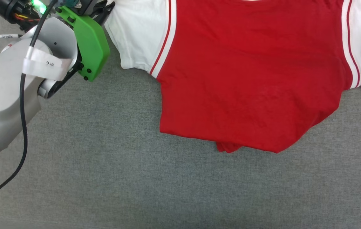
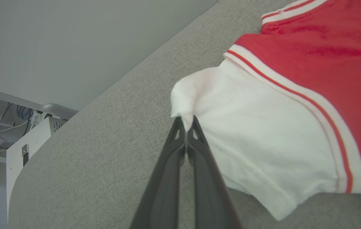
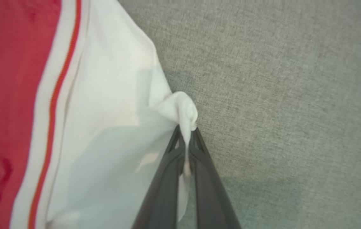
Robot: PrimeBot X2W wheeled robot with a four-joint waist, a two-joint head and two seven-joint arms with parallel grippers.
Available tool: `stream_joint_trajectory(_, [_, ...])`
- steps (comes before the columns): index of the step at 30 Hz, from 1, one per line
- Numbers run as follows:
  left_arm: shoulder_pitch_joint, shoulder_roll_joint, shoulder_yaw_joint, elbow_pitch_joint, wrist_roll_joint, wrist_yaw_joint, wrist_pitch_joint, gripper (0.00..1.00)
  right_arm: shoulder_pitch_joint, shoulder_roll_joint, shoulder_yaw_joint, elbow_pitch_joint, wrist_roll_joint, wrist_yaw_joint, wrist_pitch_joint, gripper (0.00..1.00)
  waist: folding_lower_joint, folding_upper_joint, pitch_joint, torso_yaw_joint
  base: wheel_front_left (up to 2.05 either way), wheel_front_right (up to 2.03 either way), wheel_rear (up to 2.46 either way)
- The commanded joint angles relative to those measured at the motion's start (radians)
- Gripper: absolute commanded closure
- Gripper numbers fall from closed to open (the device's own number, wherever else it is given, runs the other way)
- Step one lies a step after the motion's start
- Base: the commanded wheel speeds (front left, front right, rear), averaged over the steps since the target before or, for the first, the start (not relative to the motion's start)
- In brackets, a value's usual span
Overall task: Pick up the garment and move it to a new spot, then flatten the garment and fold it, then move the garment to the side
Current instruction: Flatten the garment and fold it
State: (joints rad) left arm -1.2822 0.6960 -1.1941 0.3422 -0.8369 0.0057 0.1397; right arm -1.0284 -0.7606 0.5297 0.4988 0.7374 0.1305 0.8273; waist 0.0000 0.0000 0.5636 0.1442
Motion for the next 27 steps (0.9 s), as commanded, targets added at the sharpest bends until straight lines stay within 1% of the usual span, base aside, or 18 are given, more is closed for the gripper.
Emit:
stream_joint_trajectory(1, [0.001, 0.004, 0.002, 0.006, -0.001, 0.001, -0.012, 1.00, 0.011, 0.014, 0.007, 0.024, 0.014, 0.000, -0.033, 1.00, 0.0000, 0.0000, -0.022, -0.010, 0.00, 0.00, 0.00])
stream_joint_trajectory(8, [0.025, -0.002, 0.001, 0.033, -0.007, -0.003, -0.051, 1.00, 0.000, 0.022, 0.013, 0.030, 0.009, 0.000, -0.193, 1.00, 0.0000, 0.0000, -0.119, -0.034, 0.00, 0.00, 0.00])
stream_joint_trajectory(12, [0.037, 0.000, 0.006, 0.036, -0.008, 0.003, -0.081, 1.00, 0.014, 0.020, 0.020, 0.003, 0.027, 0.000, -0.285, 1.00, 0.0000, 0.0000, -0.188, -0.050, 0.00, 0.00, 0.00])
stream_joint_trajectory(16, [0.032, 0.013, 0.020, 0.015, 0.002, 0.020, -0.116, 1.00, 0.021, -0.001, 0.016, -0.052, 0.046, 0.000, -0.386, 1.00, 0.0000, 0.0000, -0.248, -0.061, 0.00, 0.00, 0.00])
stream_joint_trajectory(22, [0.005, 0.042, 0.041, -0.052, 0.037, 0.056, -0.163, 1.00, 0.018, -0.045, -0.001, -0.137, 0.052, 0.000, -0.479, 1.00, 0.0000, 0.0000, -0.320, -0.071, 0.00, 0.00, 0.00])
stream_joint_trajectory(27, [-0.034, 0.064, 0.078, -0.112, 0.052, 0.092, -0.193, 1.00, 0.001, -0.045, -0.037, -0.190, 0.037, 0.000, -0.542, 1.00, 0.0000, 0.0000, -0.366, -0.079, 0.00, 0.00, 0.00])
